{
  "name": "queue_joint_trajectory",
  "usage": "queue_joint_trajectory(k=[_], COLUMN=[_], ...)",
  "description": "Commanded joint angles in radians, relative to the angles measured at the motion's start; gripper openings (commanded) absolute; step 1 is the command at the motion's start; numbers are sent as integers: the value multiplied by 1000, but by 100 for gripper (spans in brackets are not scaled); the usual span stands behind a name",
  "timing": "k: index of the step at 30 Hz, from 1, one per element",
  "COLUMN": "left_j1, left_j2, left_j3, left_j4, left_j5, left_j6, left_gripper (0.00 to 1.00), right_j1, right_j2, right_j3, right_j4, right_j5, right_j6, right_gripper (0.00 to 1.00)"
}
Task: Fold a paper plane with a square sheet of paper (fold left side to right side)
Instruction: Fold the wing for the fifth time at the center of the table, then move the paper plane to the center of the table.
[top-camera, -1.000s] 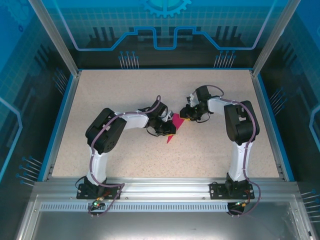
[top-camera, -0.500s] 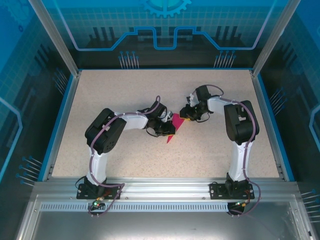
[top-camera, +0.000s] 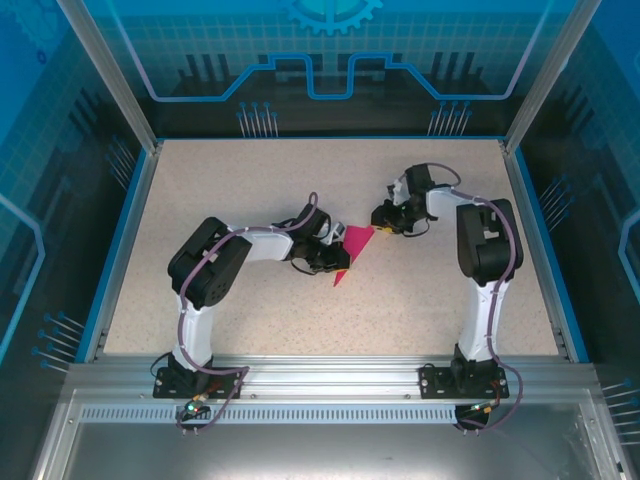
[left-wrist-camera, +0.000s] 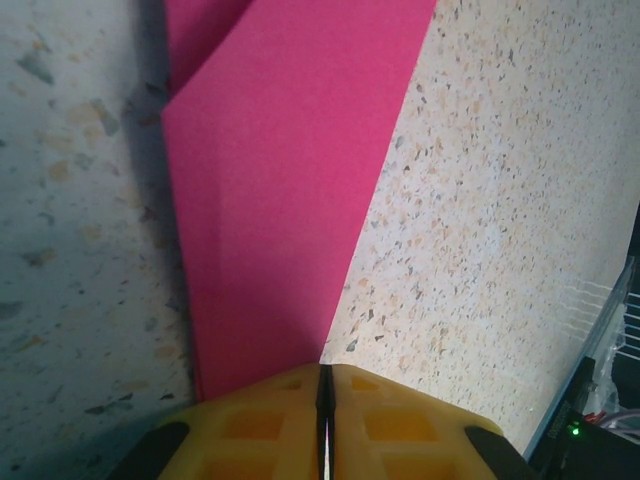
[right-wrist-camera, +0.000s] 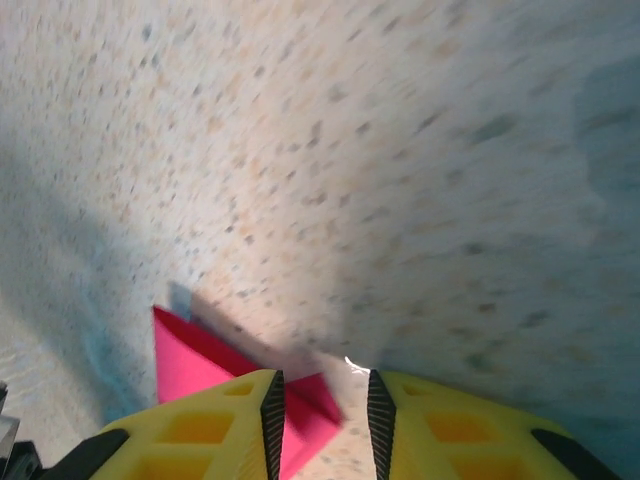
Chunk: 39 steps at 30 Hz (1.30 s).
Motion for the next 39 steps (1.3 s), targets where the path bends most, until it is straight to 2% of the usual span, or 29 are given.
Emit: queue_joint_trajectory(k=[1, 9, 12, 14, 18, 21, 24, 27, 30, 35, 39], left_j1=[-2, 5, 16, 25, 36, 36, 37, 36, 40, 43, 43], left_j2=[15, -148, -225, -289, -448, -574, -687, -780, -843, -898, -928], left_j3=[-46, 75, 101, 99, 1, -111, -227, -318, -373, -411, -439], left_j4=[-103, -151, -182, -232, -306, -320, -301, -291, -306, -334, -339], left_j5=[-20, 61, 51, -4, -230, -409, -528, -630, -707, -754, -763], left_j6=[3, 31, 44, 68, 94, 77, 40, 3, -20, -18, -9], left_gripper=[17, 24, 28, 29, 34, 37, 41, 49, 56, 58, 59], right_j1=[-24, -45, -41, -22, 83, 222, 360, 449, 496, 517, 516], right_j2=[-48, -308, -385, -428, -490, -487, -437, -368, -292, -197, -145], right_j3=[11, -107, -165, -197, -241, -220, -168, -103, -29, 43, 70], right_j4=[-23, -48, -58, -90, -174, -254, -317, -357, -408, -447, -457], right_j5=[41, 91, 86, 106, 219, 351, 471, 547, 599, 648, 654], right_j6=[-22, -47, -38, -23, 33, 87, 163, 218, 250, 274, 284], right_gripper=[33, 44, 46, 49, 57, 67, 73, 76, 76, 75, 68])
